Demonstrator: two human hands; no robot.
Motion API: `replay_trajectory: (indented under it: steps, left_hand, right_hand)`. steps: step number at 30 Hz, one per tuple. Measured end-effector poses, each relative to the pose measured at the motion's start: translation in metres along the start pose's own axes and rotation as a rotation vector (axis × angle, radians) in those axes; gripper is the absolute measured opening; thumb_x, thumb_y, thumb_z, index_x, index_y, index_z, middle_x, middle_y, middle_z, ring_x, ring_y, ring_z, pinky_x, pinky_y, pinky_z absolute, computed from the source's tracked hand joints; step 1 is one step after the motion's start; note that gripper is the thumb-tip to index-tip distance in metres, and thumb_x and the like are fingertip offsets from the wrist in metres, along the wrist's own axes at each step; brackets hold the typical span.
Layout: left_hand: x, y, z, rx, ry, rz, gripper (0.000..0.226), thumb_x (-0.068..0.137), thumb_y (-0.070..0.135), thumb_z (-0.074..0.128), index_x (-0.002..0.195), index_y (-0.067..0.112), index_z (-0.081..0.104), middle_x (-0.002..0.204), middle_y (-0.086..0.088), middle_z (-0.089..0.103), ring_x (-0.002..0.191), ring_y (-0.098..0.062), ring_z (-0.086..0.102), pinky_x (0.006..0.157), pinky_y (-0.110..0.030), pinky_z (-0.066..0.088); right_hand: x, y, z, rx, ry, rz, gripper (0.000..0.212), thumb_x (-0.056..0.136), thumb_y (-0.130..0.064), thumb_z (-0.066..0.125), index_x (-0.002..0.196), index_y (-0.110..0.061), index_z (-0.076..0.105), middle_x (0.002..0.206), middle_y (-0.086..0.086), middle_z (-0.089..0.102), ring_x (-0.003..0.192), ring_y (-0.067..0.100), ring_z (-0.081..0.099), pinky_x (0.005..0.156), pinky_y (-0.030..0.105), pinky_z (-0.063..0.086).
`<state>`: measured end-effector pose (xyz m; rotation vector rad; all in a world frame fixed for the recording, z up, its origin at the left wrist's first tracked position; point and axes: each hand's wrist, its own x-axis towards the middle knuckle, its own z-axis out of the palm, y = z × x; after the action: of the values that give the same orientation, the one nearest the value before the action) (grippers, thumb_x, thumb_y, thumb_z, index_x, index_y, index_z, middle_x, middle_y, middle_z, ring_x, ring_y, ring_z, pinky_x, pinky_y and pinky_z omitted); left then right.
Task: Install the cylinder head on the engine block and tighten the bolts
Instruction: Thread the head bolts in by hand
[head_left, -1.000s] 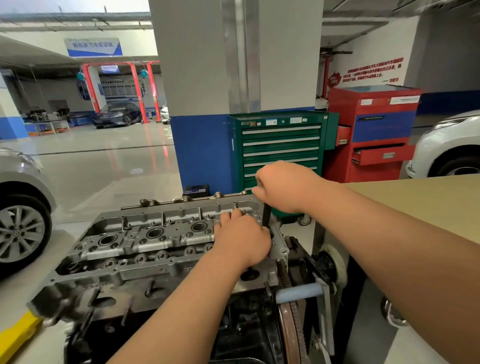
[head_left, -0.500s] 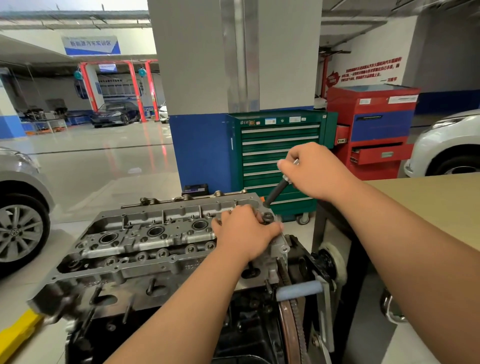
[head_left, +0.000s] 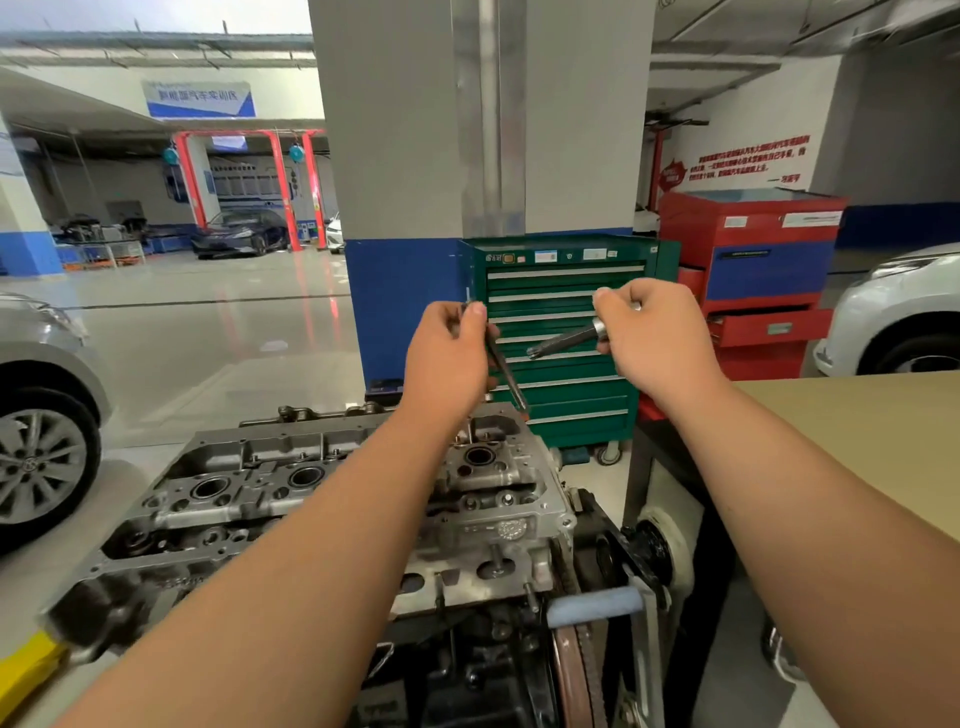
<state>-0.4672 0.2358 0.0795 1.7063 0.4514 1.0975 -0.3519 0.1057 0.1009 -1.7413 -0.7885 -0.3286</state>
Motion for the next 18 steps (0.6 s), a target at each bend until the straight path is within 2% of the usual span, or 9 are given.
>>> replay_trajectory:
  steps: [2,3,7,11,13,16,18]
  left_hand:
    - [0.004,-0.011,0.005,0.095,-0.078,-0.033,0.011,0.101,0.032,0.044,0.093,0.026,0.049,0.098,-0.003,0.068,0.09,-0.027,0.068,0.08,-0.049,0.056]
    - [0.004,-0.018,0.007,0.153,-0.108,-0.037,0.011,0.101,0.032,0.044,0.095,0.025,0.05,0.098,-0.002,0.068,0.092,-0.026,0.067,0.084,-0.049,0.055]
    - [0.008,-0.032,0.01,0.2,-0.101,-0.018,0.016,0.102,0.033,0.042,0.105,0.02,0.052,0.097,0.002,0.068,0.093,-0.022,0.065,0.088,-0.046,0.053]
    - [0.008,-0.039,0.012,0.213,-0.137,0.04,0.016,0.101,0.031,0.044,0.107,0.02,0.053,0.097,-0.001,0.067,0.092,-0.023,0.066,0.087,-0.046,0.053]
    - [0.005,-0.048,0.012,0.268,-0.173,0.067,0.015,0.101,0.03,0.044,0.109,0.021,0.053,0.096,0.003,0.066,0.09,-0.019,0.065,0.082,-0.04,0.053]
    - [0.001,-0.061,0.013,0.296,-0.21,0.083,0.018,0.101,0.03,0.044,0.114,0.021,0.054,0.087,0.012,0.06,0.073,0.0,0.058,0.068,-0.023,0.044]
    - [0.001,-0.065,0.012,0.27,-0.191,0.08,0.016,0.101,0.029,0.044,0.113,0.022,0.054,0.085,0.013,0.061,0.069,0.007,0.057,0.064,-0.014,0.042]
  right_hand:
    - [-0.001,0.005,0.004,-0.011,-0.011,0.006,0.035,0.092,-0.029,0.053,0.071,-0.002,0.06,0.063,0.012,0.065,0.069,0.034,0.068,0.058,0.044,0.053]
    - [-0.001,0.007,0.006,-0.02,-0.015,0.008,0.035,0.092,-0.029,0.053,0.071,-0.001,0.06,0.067,0.016,0.066,0.07,0.035,0.067,0.06,0.045,0.053]
    - [-0.003,0.014,0.014,-0.046,-0.031,-0.006,0.035,0.091,-0.031,0.054,0.069,-0.004,0.06,0.07,0.017,0.066,0.07,0.034,0.067,0.067,0.046,0.055]
    - [-0.005,0.018,0.017,-0.035,-0.04,0.01,0.035,0.091,-0.032,0.054,0.062,-0.013,0.057,0.067,0.015,0.066,0.07,0.032,0.068,0.063,0.047,0.055]
    - [-0.006,0.017,0.019,-0.036,-0.046,0.011,0.035,0.092,-0.031,0.054,0.061,-0.016,0.057,0.066,0.012,0.067,0.07,0.03,0.068,0.063,0.046,0.055]
    - [-0.007,0.014,0.022,-0.052,-0.062,-0.006,0.034,0.092,-0.031,0.054,0.06,-0.019,0.057,0.064,0.008,0.066,0.069,0.027,0.068,0.064,0.042,0.054]
    - [-0.008,0.013,0.024,-0.061,-0.067,-0.023,0.034,0.092,-0.03,0.054,0.059,-0.021,0.055,0.065,0.008,0.066,0.068,0.028,0.067,0.063,0.041,0.053]
